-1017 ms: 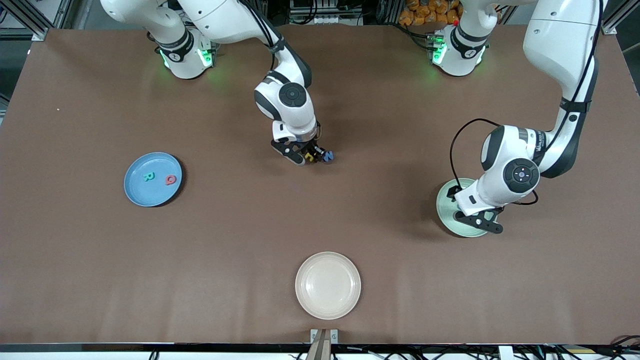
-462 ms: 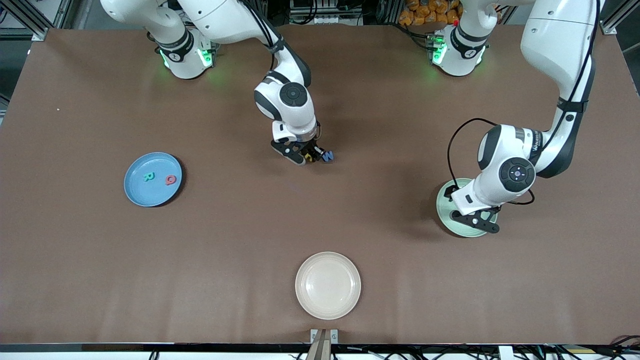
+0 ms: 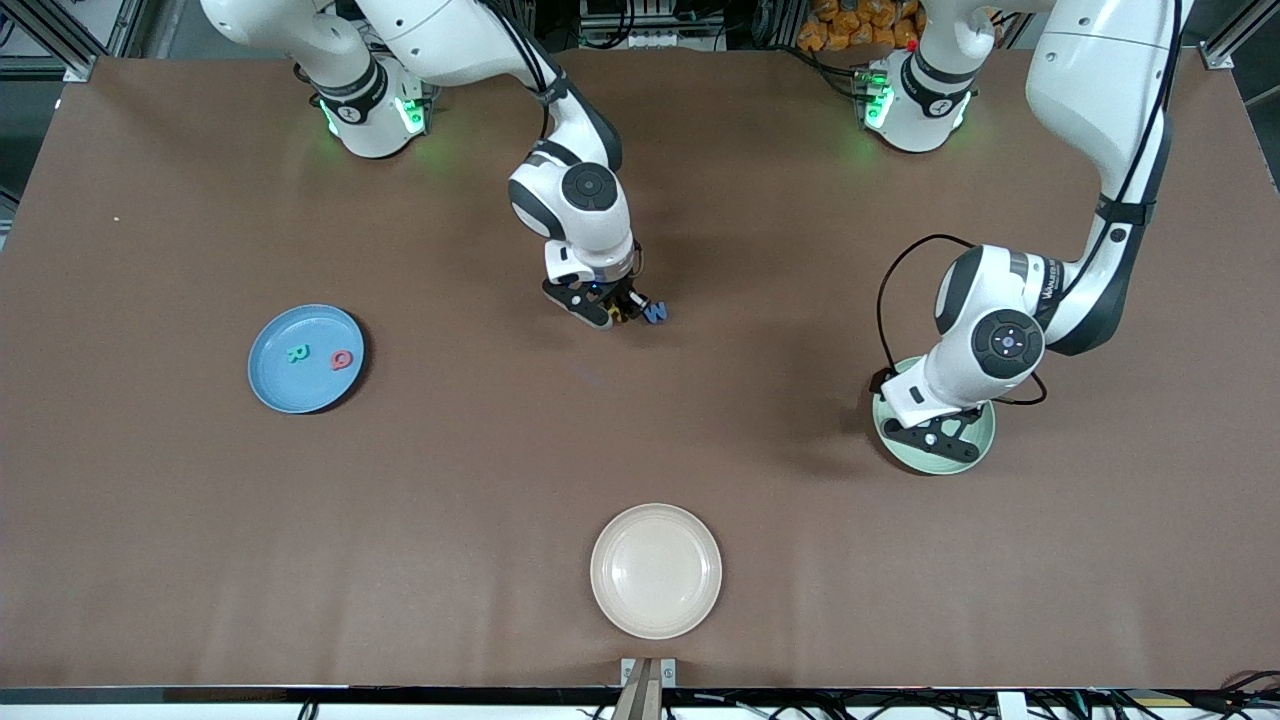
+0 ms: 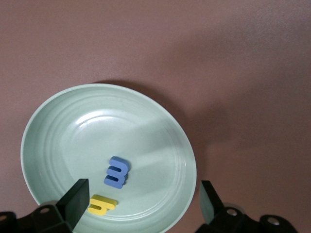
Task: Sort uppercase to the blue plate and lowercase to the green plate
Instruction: 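Carry the yellow H to the blue plate while the left gripper reaches letters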
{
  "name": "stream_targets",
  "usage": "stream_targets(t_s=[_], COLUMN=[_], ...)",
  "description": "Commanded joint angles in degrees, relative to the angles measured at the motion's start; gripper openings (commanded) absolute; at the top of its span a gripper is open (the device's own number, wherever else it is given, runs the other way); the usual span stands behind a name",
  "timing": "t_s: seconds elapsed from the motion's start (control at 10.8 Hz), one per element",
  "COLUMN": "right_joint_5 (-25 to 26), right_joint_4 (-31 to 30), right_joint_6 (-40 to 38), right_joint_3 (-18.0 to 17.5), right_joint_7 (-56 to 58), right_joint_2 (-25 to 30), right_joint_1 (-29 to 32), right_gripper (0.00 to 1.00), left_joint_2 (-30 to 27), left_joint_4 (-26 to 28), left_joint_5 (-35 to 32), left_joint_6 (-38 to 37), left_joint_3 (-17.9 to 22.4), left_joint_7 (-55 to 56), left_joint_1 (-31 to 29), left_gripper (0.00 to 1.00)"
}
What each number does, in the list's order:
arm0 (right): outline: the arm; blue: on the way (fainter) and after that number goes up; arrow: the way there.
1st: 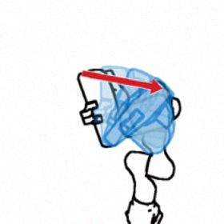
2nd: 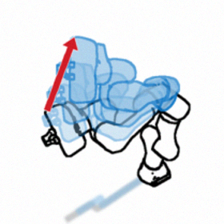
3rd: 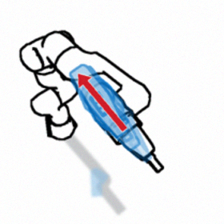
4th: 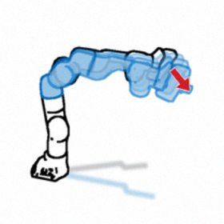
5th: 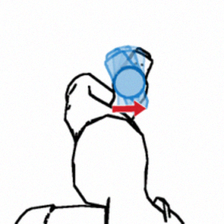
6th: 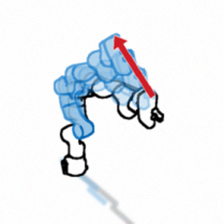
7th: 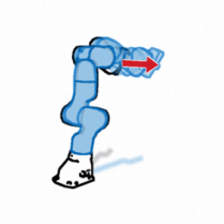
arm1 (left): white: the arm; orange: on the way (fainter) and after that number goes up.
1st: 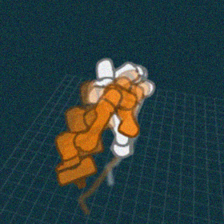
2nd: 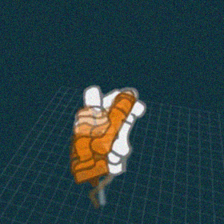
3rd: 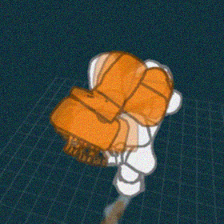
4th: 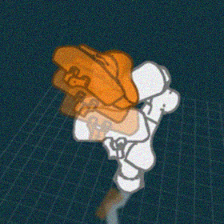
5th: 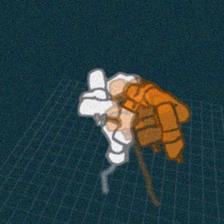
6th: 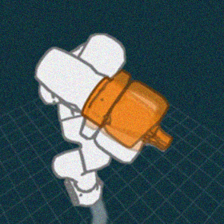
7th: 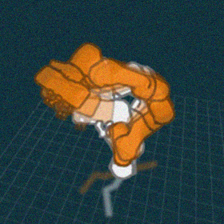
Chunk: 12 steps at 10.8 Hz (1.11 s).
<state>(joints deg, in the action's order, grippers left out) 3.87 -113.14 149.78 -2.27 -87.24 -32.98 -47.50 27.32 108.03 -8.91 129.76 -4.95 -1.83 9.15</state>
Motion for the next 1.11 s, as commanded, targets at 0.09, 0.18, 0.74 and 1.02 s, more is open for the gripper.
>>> stream_targets(t_s=[0.09, 0.18, 0.74, 1.02], right_joint_5=[1.8, 1.8, 0.9, 0.4], right_joint_4=[0.1, 0.2, 0.2, -0.1], right_joint_6=[0.3, -1.6, -13.2, -19.5], right_joint_3=[0.1, 0.1, 0.9, 3.6], right_joint_7=[3.6, 5.5, 30.1, 48.9], right_joint_2=[-0.1, 0.4, 5.8, 7.6], right_joint_1=[0.5, 1.4, 9.8, 14.2], right_gripper=[0.17, 0.16, 0.13, 0.13], left_joint_2=[-0.9, -1.0, -0.8, 0.7], left_joint_4=[0.3, 0.2, -0.7, -3.3], left_joint_5=[-0.2, -0.1, -0.3, 2.1], left_joint_6=[-0.4, -0.4, -0.4, -0.3], left_joint_3=[0.0, -0.2, -7.9, -7.9], left_joint_7=[1.1, 1.4, 22.3, 34.2], left_joint_1=[0.0, 0.1, 3.7, 12.6], left_gripper=[1.00, 1.00, 1.00, 1.00])
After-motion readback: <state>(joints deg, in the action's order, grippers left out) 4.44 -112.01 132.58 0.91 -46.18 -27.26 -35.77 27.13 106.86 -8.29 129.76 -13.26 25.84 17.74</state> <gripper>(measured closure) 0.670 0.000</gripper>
